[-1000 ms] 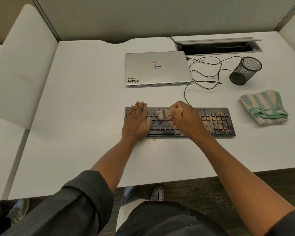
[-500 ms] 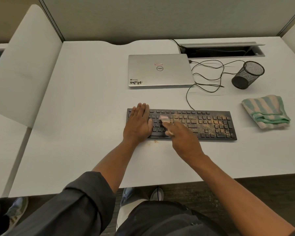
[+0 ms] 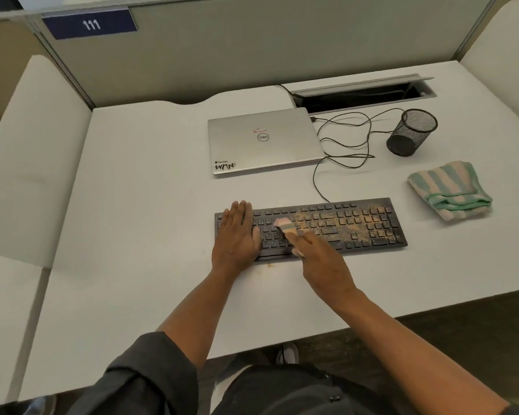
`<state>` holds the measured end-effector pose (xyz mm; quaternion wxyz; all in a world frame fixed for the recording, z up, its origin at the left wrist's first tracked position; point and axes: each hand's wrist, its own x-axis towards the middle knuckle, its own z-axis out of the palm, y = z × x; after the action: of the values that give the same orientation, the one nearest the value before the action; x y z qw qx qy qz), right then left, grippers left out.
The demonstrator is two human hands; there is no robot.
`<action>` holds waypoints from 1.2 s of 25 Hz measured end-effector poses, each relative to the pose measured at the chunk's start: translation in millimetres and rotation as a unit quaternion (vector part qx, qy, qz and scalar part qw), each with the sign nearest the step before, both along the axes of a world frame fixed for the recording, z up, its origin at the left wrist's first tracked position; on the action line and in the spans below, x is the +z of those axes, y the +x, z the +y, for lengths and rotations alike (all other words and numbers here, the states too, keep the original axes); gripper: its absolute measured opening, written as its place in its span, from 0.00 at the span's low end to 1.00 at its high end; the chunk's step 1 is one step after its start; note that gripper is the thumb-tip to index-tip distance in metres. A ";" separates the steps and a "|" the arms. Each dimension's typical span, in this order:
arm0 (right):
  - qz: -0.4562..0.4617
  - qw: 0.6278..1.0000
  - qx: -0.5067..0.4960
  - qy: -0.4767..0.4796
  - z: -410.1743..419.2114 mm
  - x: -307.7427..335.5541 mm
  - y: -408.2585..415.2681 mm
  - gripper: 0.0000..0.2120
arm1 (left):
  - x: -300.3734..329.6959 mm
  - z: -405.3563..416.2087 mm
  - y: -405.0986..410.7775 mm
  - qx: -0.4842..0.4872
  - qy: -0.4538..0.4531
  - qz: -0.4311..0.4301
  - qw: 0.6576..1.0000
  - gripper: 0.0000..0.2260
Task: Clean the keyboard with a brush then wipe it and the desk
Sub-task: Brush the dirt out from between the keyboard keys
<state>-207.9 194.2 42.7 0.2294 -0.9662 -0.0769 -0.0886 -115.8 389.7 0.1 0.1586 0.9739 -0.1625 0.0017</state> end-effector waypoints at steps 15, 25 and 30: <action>0.137 0.964 -0.200 0.109 -20.2 83.9 85.6 0.15 | 1.7 3.0 3.6 -0.008 0.006 0.020 1.000 0.33; 0.199 0.953 -0.226 0.038 -8.8 98.8 130.7 0.11 | -1.7 3.6 4.7 -0.009 -0.010 0.017 1.000 0.35; 0.229 0.943 -0.220 0.099 1.2 93.6 130.4 0.12 | 0.8 4.2 3.6 -0.012 -0.015 0.020 1.000 0.35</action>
<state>-77.5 195.4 136.4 0.3103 -0.9258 0.2008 0.0793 -112.2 394.0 0.8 0.1767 0.9691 -0.1711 -0.0171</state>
